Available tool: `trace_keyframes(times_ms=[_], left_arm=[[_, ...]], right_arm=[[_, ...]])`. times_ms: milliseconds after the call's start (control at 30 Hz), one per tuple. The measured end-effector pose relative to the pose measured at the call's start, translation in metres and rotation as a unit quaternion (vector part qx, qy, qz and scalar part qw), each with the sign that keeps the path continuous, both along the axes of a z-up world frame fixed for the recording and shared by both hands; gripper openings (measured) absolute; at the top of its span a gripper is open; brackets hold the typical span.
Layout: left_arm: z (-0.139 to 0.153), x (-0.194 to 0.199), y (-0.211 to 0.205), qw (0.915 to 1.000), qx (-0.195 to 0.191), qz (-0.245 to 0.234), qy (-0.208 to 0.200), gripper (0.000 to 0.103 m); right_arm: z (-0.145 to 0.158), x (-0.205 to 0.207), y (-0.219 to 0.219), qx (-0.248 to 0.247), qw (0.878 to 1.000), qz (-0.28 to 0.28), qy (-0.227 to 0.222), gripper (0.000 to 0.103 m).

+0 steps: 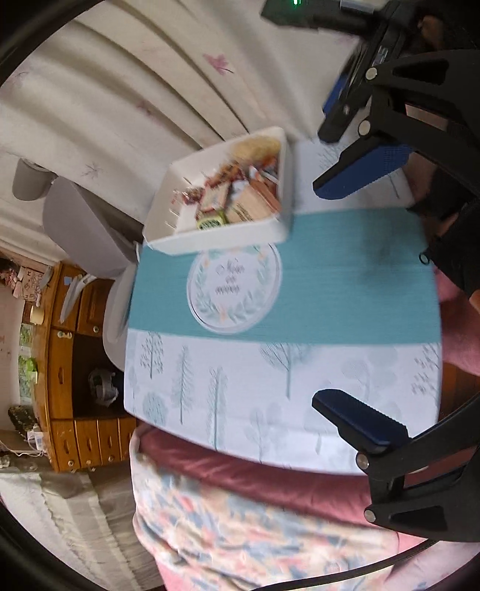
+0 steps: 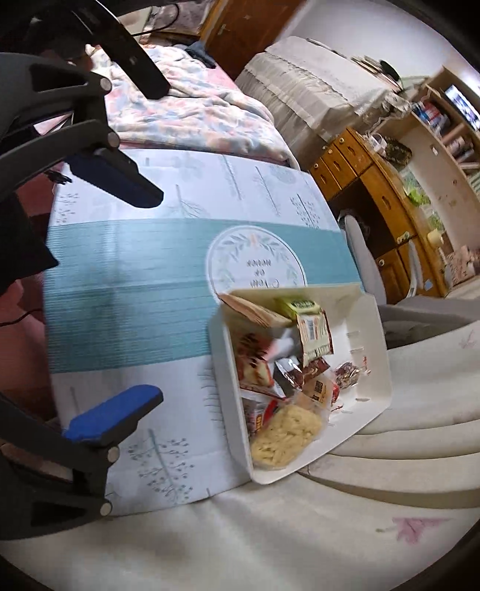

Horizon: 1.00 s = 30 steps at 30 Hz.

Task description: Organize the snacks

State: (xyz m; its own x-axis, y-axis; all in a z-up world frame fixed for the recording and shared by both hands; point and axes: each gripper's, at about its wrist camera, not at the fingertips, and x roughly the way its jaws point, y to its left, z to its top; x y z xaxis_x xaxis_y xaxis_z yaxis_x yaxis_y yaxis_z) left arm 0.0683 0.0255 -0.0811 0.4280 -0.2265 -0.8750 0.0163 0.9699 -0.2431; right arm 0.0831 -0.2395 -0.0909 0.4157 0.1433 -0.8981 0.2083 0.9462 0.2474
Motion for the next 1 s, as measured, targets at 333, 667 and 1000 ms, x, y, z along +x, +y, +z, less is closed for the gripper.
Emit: trace_keyframes(times_ms=[333,667,1000], left_arm=[[0.020,-0.040,-0.016,0.9991,0.038,-0.015,-0.015,0.102],[0.040,-0.066,-0.040,0.9956,0.075,0.001,-0.056,0.102],[0.049,-0.073,-0.052,0.9913,0.105,0.027,-0.074,0.102]], right_arm=[[0.049,-0.057,0.033,-0.032,0.998,0.033,-0.044,0.100],[0.063,-0.082,0.034,-0.042,0.996,0.062,-0.053,0.100],[0.070,-0.087,0.032,-0.070,0.992,0.058,-0.087,0.103]])
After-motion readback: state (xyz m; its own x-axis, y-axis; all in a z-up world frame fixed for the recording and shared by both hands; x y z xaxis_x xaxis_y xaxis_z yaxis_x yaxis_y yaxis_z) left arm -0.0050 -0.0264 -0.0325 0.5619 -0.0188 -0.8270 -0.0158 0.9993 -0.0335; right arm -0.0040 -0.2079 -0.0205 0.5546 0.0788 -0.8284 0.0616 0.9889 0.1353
